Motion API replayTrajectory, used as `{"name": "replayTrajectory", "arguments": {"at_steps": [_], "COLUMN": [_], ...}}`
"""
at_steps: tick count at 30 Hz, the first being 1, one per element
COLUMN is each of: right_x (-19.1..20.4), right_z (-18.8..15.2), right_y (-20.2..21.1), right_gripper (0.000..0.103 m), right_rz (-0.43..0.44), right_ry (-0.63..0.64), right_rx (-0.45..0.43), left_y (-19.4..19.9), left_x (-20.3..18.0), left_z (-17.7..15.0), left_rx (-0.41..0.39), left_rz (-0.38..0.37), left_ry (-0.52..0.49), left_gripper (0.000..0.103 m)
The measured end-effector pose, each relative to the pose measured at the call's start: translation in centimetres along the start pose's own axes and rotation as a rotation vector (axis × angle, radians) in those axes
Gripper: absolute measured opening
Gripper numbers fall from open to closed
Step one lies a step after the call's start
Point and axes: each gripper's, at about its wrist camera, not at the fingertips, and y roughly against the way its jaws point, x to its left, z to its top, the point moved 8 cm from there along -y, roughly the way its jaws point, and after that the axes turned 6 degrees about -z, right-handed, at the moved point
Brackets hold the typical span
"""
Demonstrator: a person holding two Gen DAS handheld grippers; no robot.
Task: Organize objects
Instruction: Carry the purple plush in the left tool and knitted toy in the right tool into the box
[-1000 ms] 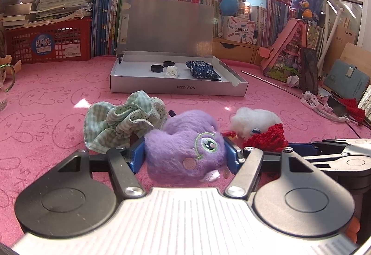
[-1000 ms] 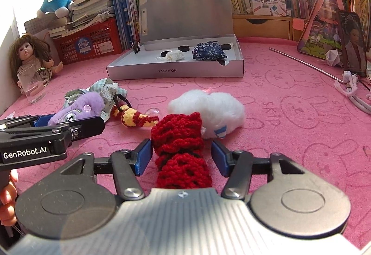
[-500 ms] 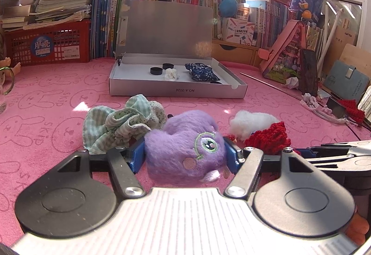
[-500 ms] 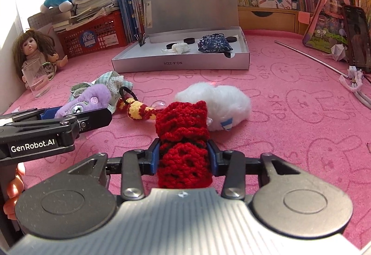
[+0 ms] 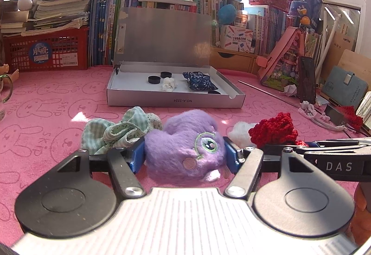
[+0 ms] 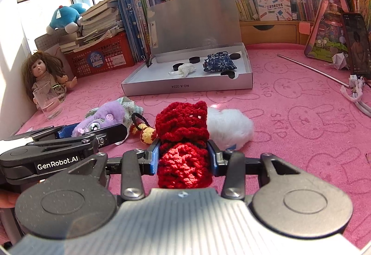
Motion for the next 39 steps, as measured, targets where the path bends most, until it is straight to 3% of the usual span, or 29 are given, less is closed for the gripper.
{"name": "replayTrajectory", "arguments": {"at_steps": [26, 39], "right_x": [-1.8, -3.6], "right_z": [4.6, 10.5], "right_y": [-0.6, -5.0], "right_gripper": [0.046, 0.046], "right_rz": [0.008, 0.030], "right_ry": [-0.080, -0.123], "right_rx": [-0.059, -0.030], "left_y": [-1.9, -6.8], "left_x": [1.8, 4.9], "left_z": [5.4, 12.5], "left_rx": [-0.061, -0.069], "left_rz": [0.012, 0.052], "left_ry": [-0.006, -0.006], "left_gripper": [0.072, 0.072]}}
